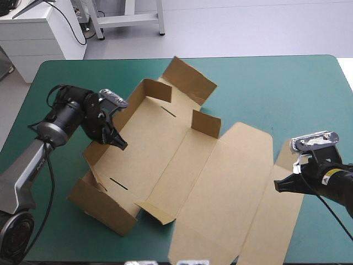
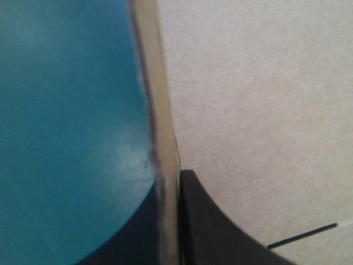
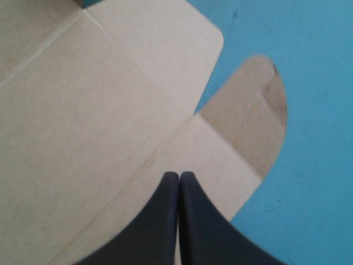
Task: Fold the box
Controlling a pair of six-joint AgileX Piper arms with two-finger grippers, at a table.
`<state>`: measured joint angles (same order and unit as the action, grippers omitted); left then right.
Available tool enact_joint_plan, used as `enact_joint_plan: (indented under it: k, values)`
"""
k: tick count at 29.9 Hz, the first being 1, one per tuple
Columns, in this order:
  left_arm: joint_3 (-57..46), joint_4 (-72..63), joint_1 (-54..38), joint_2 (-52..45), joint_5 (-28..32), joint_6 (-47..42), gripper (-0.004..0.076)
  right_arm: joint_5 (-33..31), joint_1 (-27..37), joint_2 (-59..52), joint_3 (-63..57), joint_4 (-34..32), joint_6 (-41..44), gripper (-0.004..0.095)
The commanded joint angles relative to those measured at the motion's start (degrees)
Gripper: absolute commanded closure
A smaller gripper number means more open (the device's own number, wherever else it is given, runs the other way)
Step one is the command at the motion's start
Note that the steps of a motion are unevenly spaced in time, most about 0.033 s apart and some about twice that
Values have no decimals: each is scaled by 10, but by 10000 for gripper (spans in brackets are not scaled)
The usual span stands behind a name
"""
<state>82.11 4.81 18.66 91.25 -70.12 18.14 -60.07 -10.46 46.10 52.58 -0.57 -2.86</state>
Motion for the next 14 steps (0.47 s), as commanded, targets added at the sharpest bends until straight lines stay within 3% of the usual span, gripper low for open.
enact_joint_plan:
  k: [1,5,9,14]
  values:
    - [94,119,62,-2,-31,43,731,26,3,-5,15,12,-5,929]
    - [136,206,111,23,13,126,731,25,3,-5,15,15,-5,929]
    - [141,322,152,47,98,134,731,9,3,-5,15,15,-5,929]
    - [141,383,191,66,104,134,731,-21,3,-5,15,12,-5,929]
